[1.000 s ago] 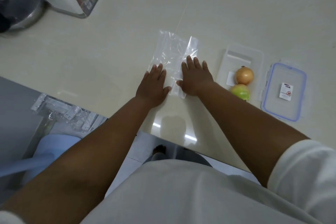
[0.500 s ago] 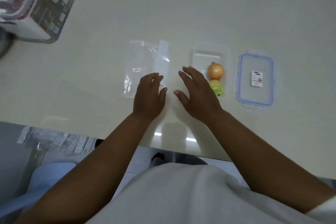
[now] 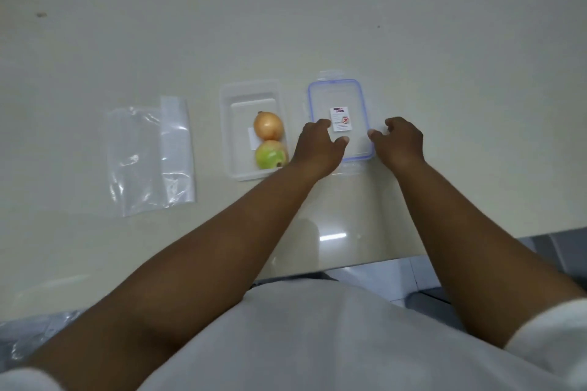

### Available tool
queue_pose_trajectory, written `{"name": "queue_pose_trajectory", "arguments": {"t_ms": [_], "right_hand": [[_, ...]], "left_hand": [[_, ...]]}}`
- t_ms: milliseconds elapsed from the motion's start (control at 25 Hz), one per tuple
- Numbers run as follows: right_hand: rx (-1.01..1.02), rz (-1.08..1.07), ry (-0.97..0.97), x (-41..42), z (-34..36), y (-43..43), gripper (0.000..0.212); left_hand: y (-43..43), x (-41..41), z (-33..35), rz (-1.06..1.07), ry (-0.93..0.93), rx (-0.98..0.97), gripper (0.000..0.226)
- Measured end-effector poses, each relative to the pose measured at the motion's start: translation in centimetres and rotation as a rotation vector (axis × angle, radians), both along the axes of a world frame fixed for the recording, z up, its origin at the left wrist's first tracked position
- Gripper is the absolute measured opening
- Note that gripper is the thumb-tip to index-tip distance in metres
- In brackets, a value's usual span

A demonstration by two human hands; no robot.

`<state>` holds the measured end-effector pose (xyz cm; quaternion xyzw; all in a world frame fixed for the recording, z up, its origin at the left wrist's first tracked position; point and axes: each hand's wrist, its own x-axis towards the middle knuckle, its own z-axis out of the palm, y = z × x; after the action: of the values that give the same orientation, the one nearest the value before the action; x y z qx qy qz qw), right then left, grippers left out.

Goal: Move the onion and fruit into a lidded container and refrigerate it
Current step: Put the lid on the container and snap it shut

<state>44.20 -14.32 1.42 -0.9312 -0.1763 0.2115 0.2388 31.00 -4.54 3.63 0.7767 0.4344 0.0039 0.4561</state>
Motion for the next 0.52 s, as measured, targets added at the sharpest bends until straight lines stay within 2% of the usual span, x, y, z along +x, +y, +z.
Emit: {"name": "queue_pose_trajectory", "arguments": {"t_ms": [120, 200, 280, 360, 440, 520], "right_hand": [[-0.051, 0.003, 0.041, 2.2, -0.1, 1.5, 0.053], [-0.046, -0.013, 0.126, 2.8, -0.4, 2.0, 0.055], [-0.041, -0.025, 0.195, 3.1, -0.5, 1.9, 0.052], [0.068, -0.101, 0.324, 3.4, -0.5, 1.1, 0.049], [0.162, -0.164, 0.445, 3.5, -0.1, -0.2, 0.045], [0.187, -0.140, 0.497, 3.2, 0.5, -1.4, 0.045]], "left_hand": [[0.5, 3.2, -1.0, 0.112, 0.264, -0.012, 0.065], [0.6, 3.9, -1.2, 0.169, 0.325, -0.013, 0.063], [0.8, 4.0, -1.1, 0.238, 0.293, -0.032, 0.059], [1.1, 3.7, -1.0, 0.295, 0.216, -0.060, 0.058], [1.1, 3.0, -0.6, 0.323, 0.131, -0.087, 0.066], [0.9, 1.9, 0.3, 0.327, 0.064, -0.096, 0.077]]}}
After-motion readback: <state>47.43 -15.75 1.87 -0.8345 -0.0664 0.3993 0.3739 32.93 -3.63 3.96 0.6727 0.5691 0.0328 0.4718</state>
